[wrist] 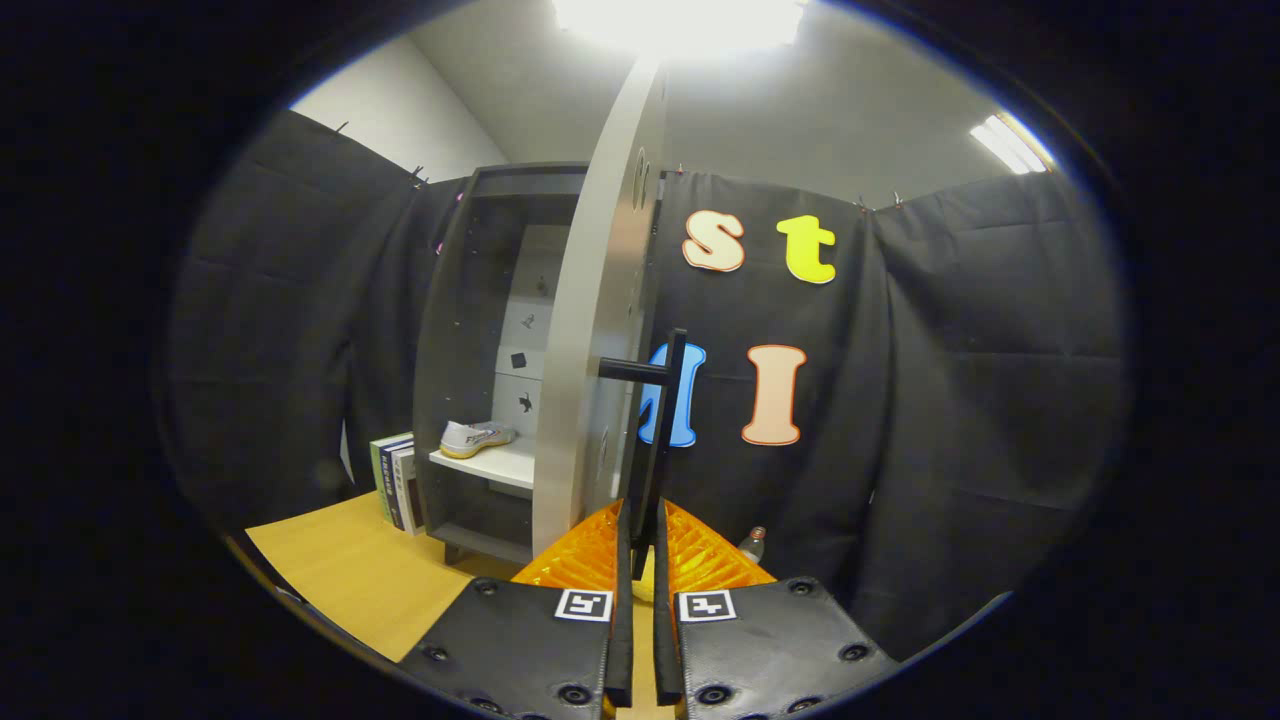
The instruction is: Open the shoe cabinet door, grab the shoes and put them into the shoe cabinet, then close the shoe cabinet door.
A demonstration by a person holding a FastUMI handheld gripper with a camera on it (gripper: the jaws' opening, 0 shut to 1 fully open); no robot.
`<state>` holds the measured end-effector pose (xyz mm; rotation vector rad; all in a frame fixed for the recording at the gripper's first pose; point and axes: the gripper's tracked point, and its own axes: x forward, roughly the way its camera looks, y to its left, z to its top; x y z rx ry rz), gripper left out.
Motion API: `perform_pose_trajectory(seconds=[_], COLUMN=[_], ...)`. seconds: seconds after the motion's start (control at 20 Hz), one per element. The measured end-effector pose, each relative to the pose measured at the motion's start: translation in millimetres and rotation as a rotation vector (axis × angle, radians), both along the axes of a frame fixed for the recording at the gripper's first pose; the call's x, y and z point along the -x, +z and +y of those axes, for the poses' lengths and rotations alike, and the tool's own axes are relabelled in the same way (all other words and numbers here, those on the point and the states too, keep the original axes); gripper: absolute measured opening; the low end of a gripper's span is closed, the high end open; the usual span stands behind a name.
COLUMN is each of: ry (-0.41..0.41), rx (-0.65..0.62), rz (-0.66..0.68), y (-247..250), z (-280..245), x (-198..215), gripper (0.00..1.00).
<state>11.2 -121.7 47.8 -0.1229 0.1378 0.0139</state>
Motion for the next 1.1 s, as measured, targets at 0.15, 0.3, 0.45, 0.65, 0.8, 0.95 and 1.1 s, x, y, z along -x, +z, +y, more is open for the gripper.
perform_pose_trajectory(seconds=[0.15, 0.3, 0.45, 0.65, 0.8, 0.95, 1.1], ry=[0.033, -0.019, -0.043, 0.076, 0.111, 0.150, 0.201], rx=[-0.054, 0.071, 0.108, -0.072, -0.086, -0.084, -0.105], rz=[-0.003, -0.032, -0.074, -0.055, -0.049, -0.001, 0.059], y=[0, 8, 18, 11, -5, -30, -61], z=[7, -6, 2, 49, 74, 106, 139], x=[6, 18, 35, 52, 53, 46, 36], gripper=[0.10, 0.26, 0.54, 0.87, 0.96, 0.97, 0.98])
